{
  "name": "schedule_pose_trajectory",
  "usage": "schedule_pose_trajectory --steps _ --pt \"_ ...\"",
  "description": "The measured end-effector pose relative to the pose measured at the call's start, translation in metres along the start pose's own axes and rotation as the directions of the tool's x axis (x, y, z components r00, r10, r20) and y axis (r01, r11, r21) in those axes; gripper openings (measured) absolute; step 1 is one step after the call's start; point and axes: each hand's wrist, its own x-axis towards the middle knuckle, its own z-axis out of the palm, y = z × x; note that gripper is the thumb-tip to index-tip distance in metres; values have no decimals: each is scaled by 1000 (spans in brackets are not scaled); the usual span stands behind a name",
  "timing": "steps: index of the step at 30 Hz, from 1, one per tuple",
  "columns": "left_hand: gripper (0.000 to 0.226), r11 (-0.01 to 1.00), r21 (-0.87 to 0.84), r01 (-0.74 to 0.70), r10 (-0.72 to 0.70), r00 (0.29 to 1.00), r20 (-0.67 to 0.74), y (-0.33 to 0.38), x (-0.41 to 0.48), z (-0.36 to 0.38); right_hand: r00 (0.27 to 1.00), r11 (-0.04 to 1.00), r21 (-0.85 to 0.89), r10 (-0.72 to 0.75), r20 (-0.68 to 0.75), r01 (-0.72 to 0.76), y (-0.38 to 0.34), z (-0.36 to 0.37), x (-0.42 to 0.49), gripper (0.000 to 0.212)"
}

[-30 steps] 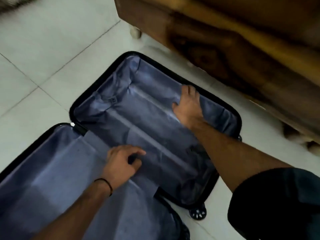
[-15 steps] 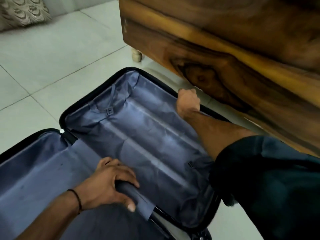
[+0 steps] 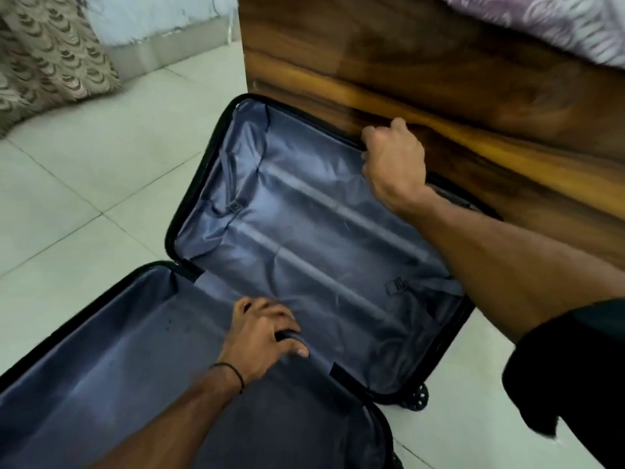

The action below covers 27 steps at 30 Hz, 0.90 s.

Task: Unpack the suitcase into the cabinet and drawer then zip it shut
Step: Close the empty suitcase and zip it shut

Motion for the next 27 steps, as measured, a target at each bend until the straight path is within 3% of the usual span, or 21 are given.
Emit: schedule_pose_trajectory --steps 6,8,10,12,14,16,18,20,22,25,27 --pt "35 966 237 101 -84 993 -80 9 40 -8 967 985 -129 -137 -215 111 -27 -68 -17 11" --pt "24 958 159 240 -227 969 -94 9 63 -16 957 981 -134 -166 -237 137 -35 -85 -24 15" --pt "16 907 -120 405 -418 900 -126 6 78 -30 948 977 -141 -194 -254 162 -41 -98 -31 17" --pt "18 688 -552 472 -567 824 -2 5 79 -56 941 970 -145 -225 -251 194 -49 -110 -39 17" --pt "26 339 -810 478 -547 801 244 13 66 -88 934 960 -145 -268 -238 238 -61 -120 -47 20" --pt "38 -12 -900 437 -407 820 403 28 42 -122 919 943 -141 -326 -222 301 -78 -129 -57 19" --pt "52 -261 -908 328 -304 865 400 40 20 -156 896 916 -147 -398 -195 374 -99 -138 -70 14" --pt "65 -379 -898 223 -291 892 344 49 5 -187 868 884 -151 -465 -173 444 -118 -148 -84 13" --pt "74 -433 -893 124 -342 894 290 58 -7 -213 838 852 -134 -522 -156 506 -137 -155 -102 12" --pt "65 -410 -912 -10 -460 866 197 66 -18 -237 812 820 -59 -572 -112 570 -166 -157 -130 19" --pt "50 -388 -921 -23 -533 821 205 64 -30 -240 803 807 -17 -589 -92 590 -183 -154 -153 27"
